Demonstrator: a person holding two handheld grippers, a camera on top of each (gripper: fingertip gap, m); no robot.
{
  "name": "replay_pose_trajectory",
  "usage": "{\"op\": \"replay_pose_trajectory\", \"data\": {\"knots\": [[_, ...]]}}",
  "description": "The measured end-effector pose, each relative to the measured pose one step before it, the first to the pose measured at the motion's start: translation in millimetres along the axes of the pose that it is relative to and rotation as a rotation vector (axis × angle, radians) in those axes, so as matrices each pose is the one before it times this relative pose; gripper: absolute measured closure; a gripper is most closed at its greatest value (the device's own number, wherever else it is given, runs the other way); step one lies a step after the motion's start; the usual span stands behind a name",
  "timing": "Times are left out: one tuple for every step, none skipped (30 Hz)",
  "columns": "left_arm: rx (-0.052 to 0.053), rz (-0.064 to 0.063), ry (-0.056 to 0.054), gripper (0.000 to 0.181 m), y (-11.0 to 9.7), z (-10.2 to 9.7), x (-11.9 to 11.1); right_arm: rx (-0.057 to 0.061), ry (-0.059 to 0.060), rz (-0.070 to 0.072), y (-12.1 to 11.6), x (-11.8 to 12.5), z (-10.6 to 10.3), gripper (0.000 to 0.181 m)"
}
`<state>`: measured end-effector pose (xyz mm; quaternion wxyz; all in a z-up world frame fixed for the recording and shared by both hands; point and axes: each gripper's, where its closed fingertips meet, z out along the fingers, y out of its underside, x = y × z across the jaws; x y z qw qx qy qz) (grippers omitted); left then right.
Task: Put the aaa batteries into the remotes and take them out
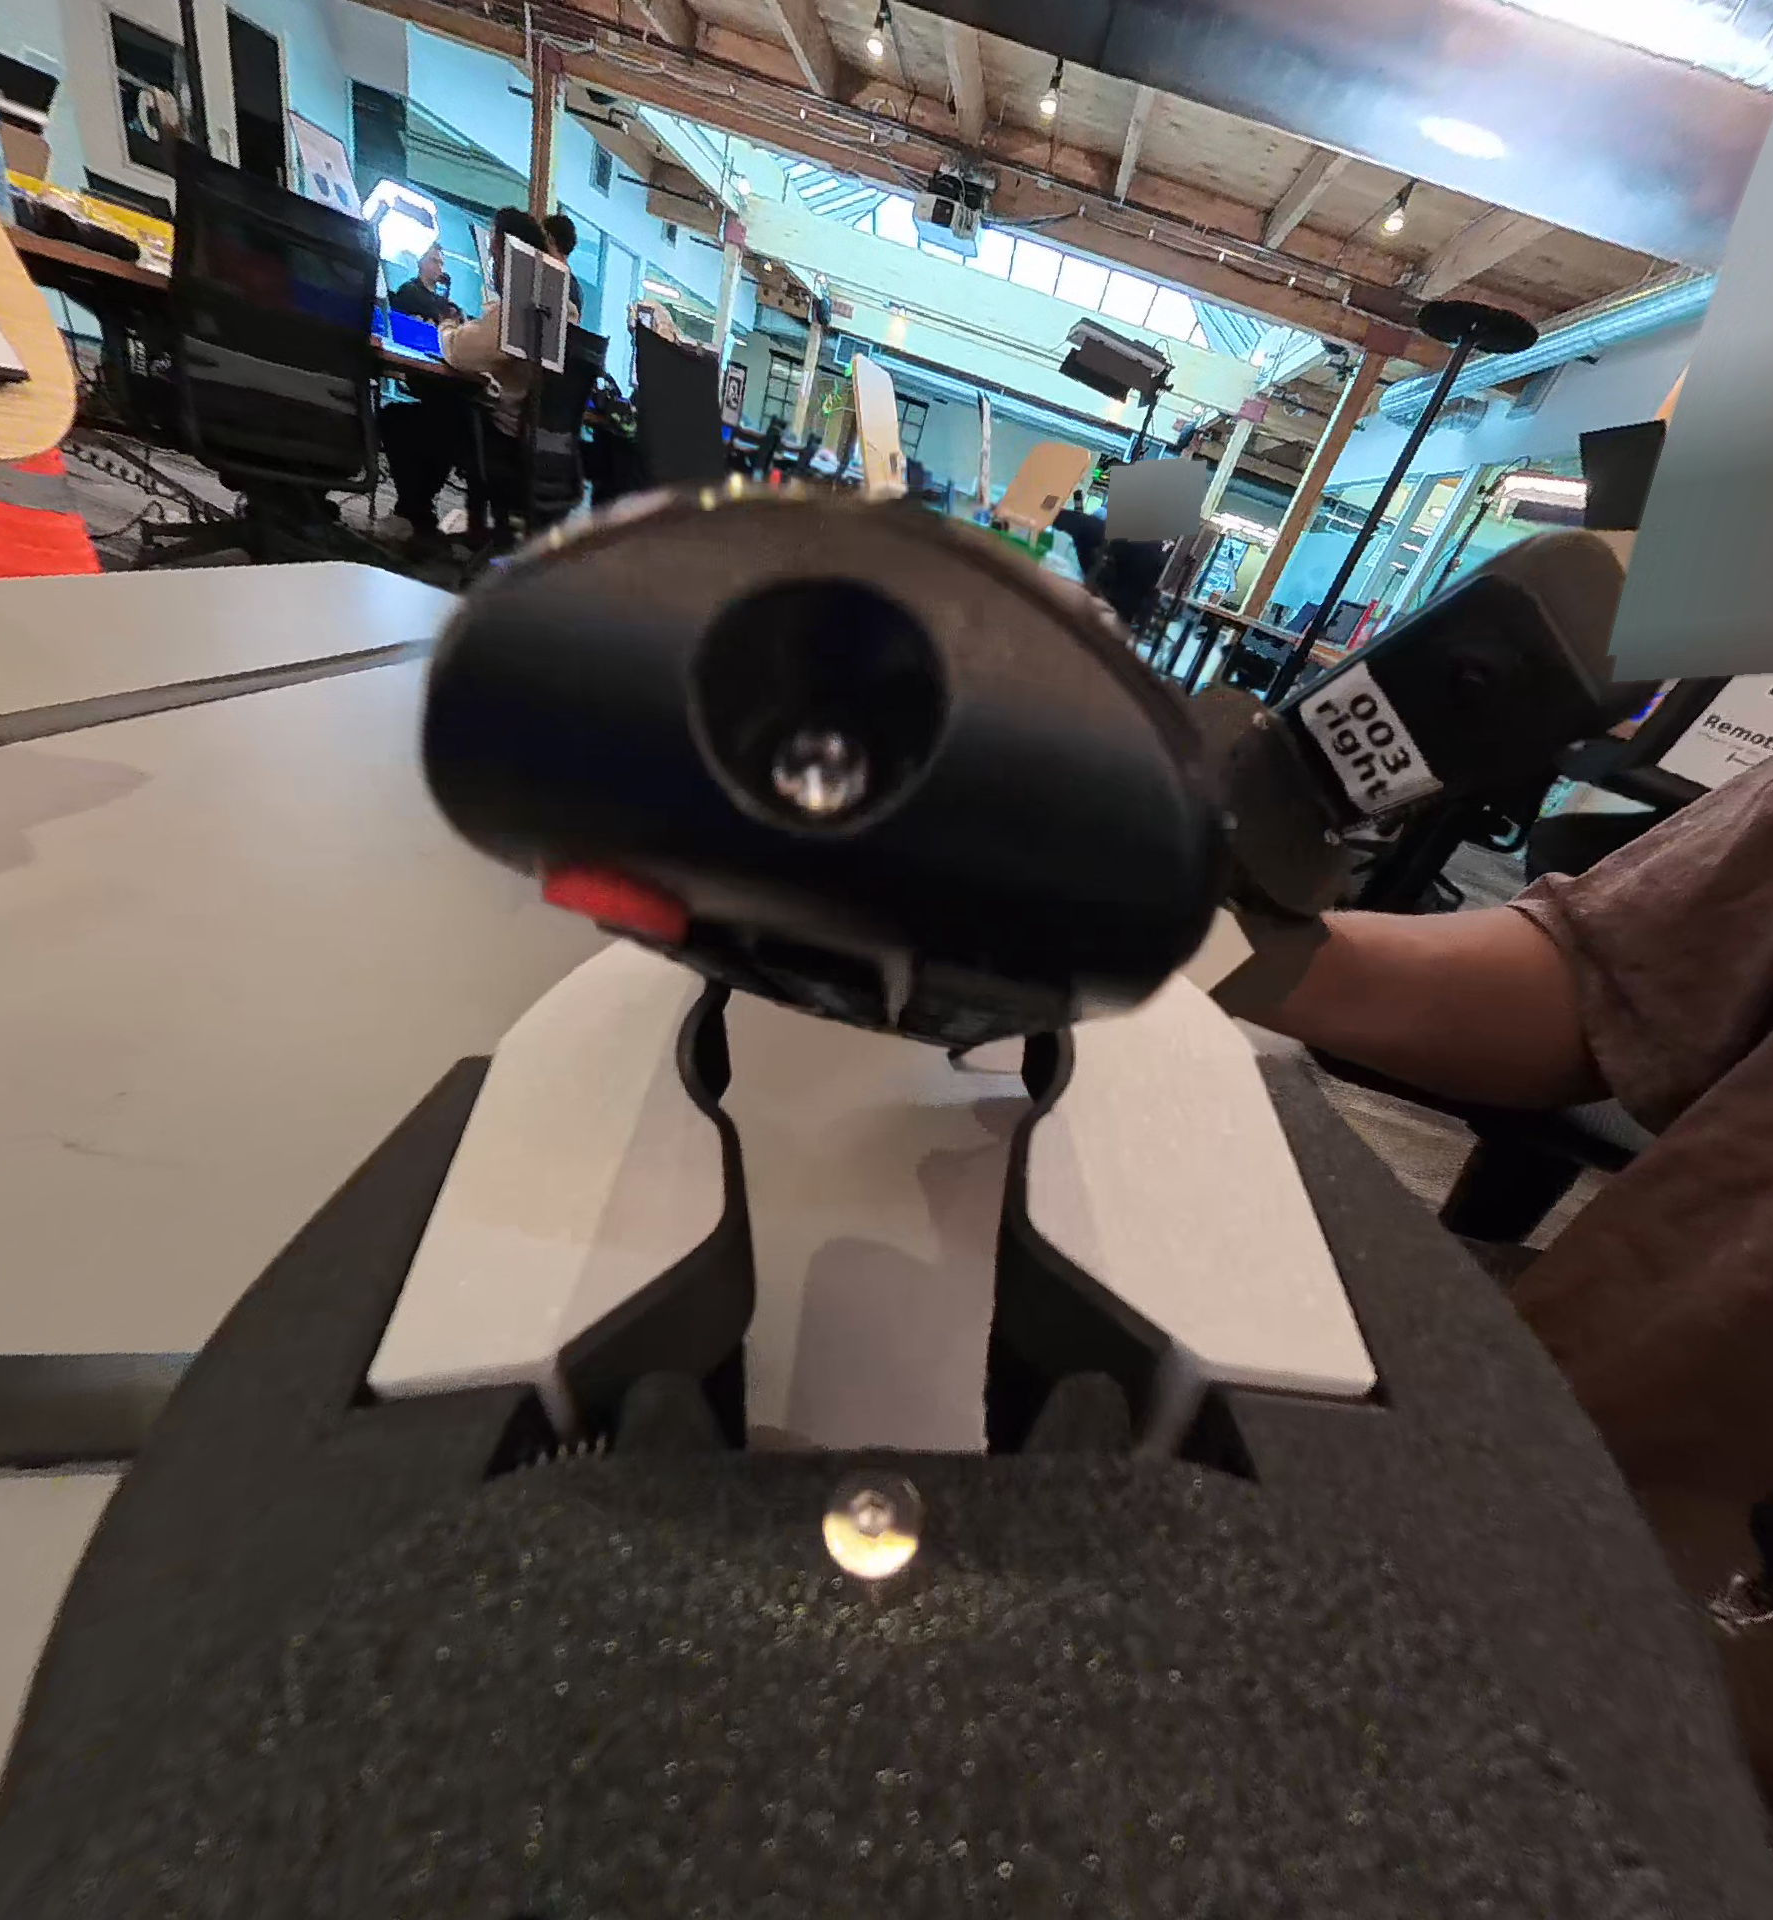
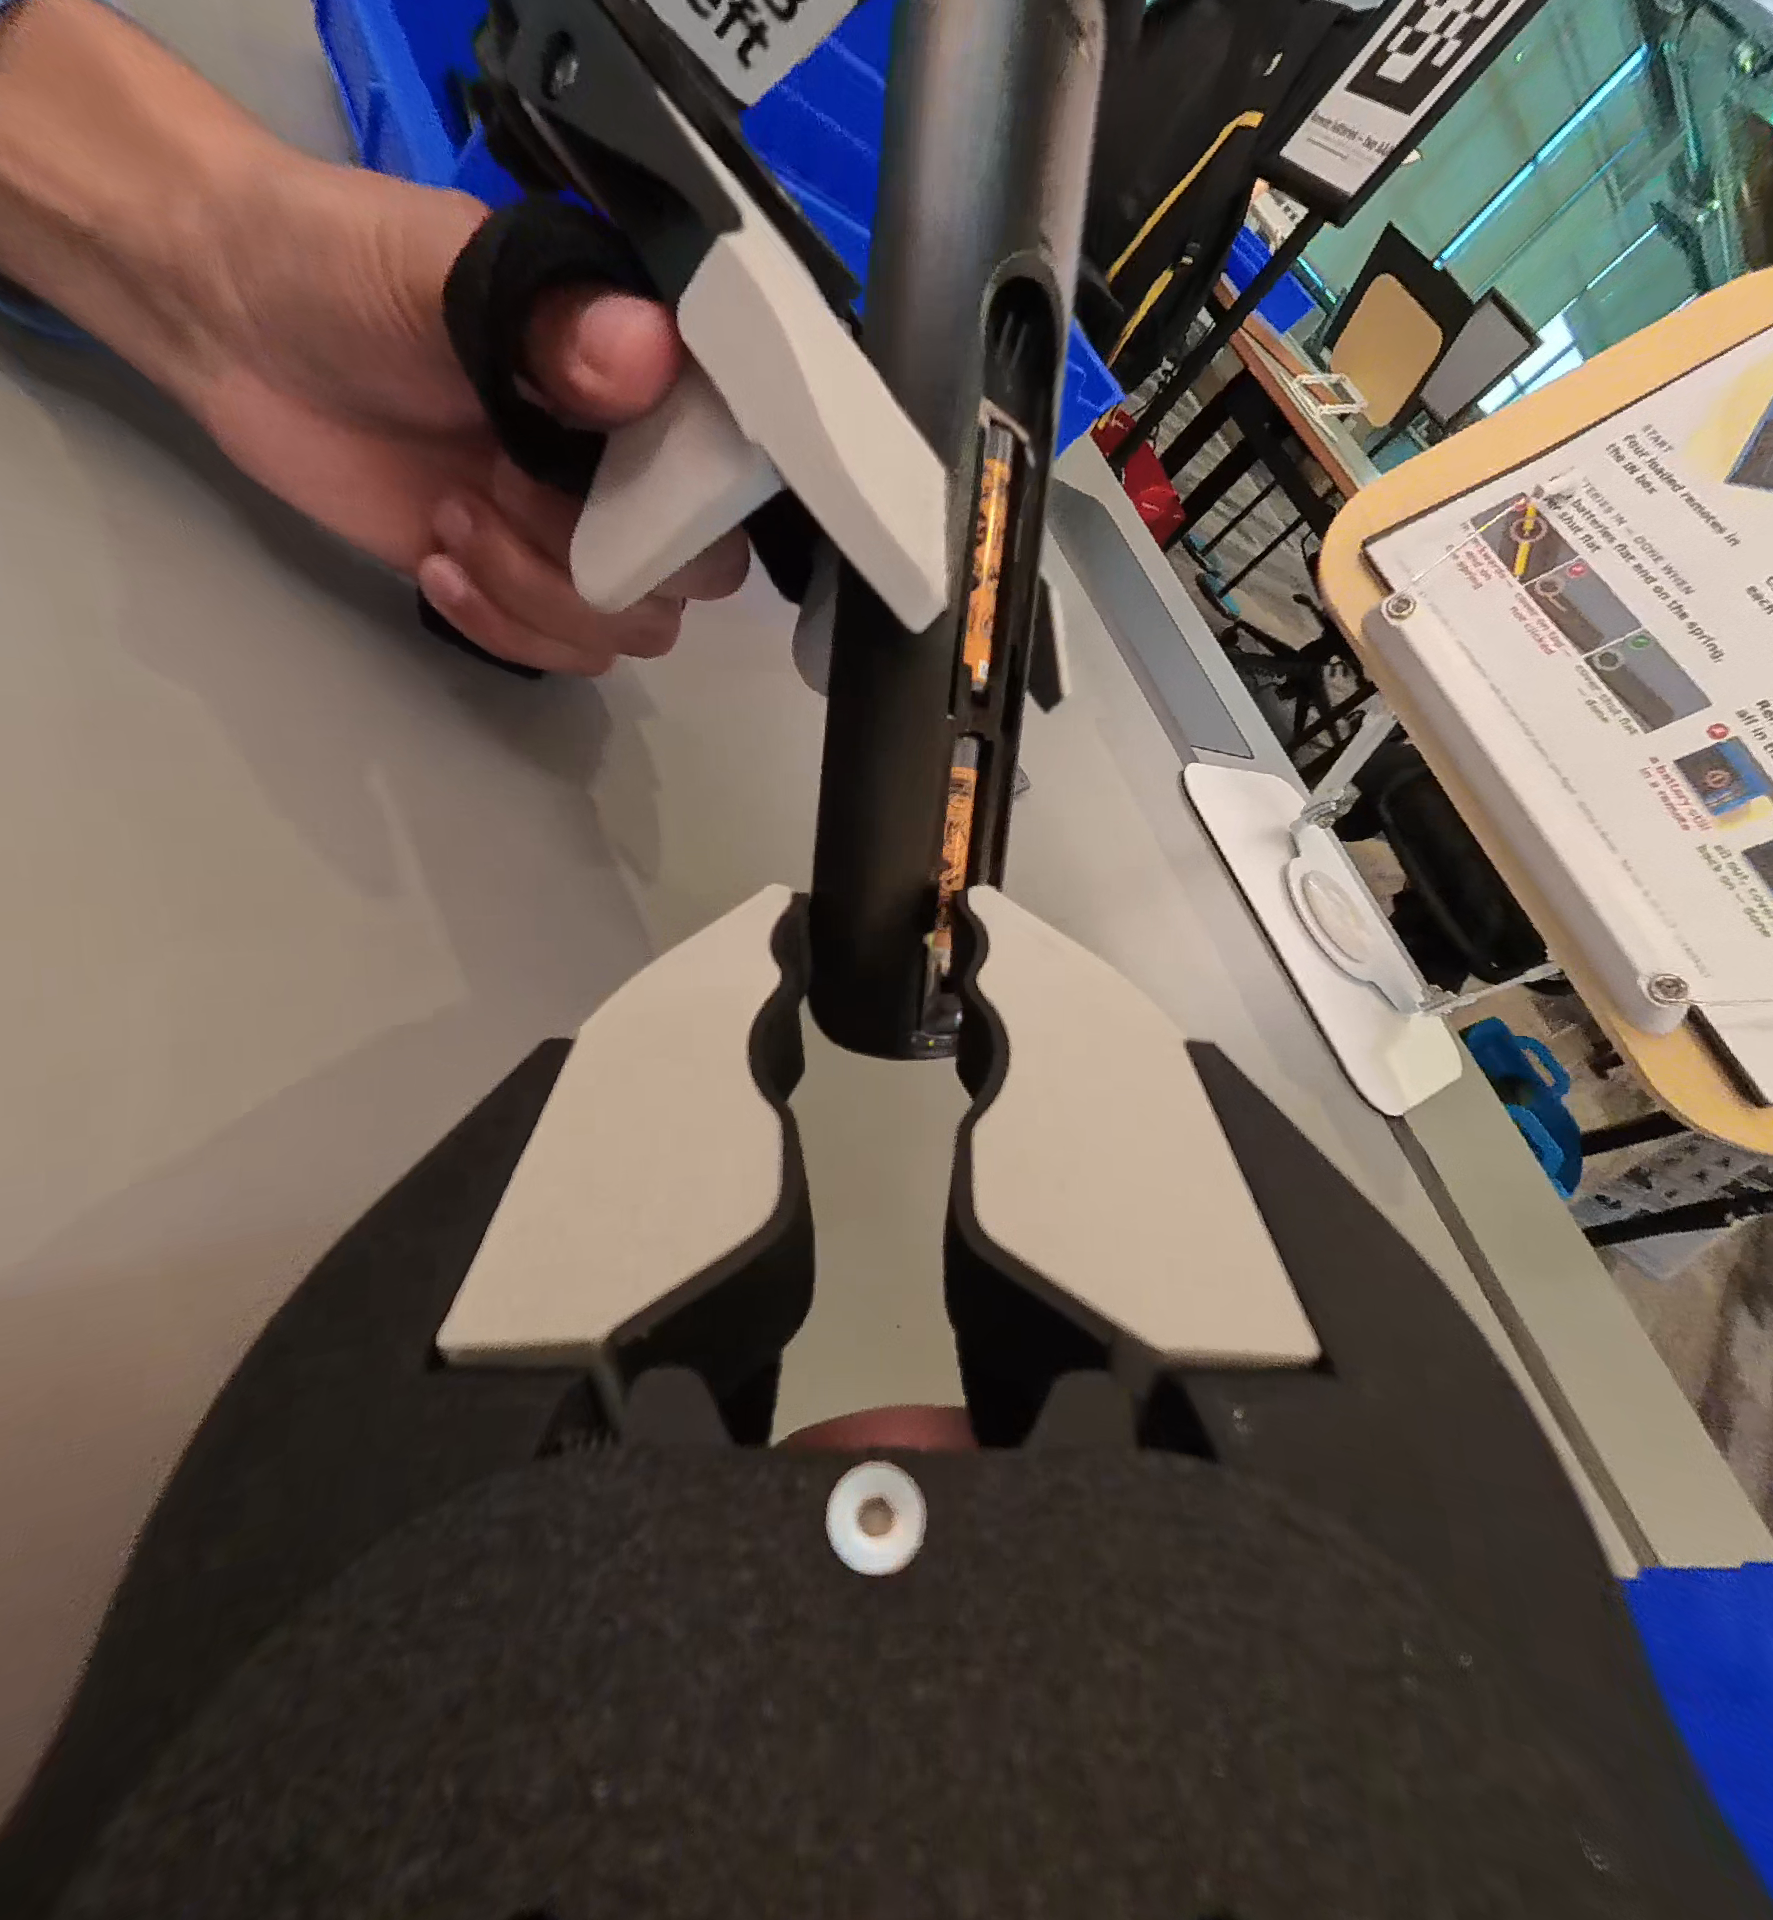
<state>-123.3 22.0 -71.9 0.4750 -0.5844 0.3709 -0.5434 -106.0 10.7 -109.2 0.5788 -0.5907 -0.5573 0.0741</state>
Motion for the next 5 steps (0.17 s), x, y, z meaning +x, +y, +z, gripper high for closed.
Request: {"op": "replay_pose_trajectory", "data": {"knots": [[0.0045,0.0135,-0.0016,0.126,-0.71,-0.69,0.38,-0.0019,0.0102,-0.0117,-1.0,2.33,-1.58,0.158],[0.0047,0.0142,0.0151,0.125,-0.71,-0.39,2.55,0.0008,0.0082,-0.0205,-1.34,1.72,-2.0,0.16],[0.002,0.0143,0.0199,0.123,-0.66,-0.14,3.2,-0.0029,-0.004,-0.0129,-1.05,-0.17,-1.08,0.16],[-0.0053,0.0131,0.0168,0.12,0.28,0.46,3.11,0.0038,-0.0226,-0.0046,-1.44,-2.99,-0.45,0.16],[-0.0053,0.0134,0.0093,0.113,0.56,1.46,2.33,0.0084,-0.0092,0.0009,-2.0,-1.73,-0.35,0.16]]}}
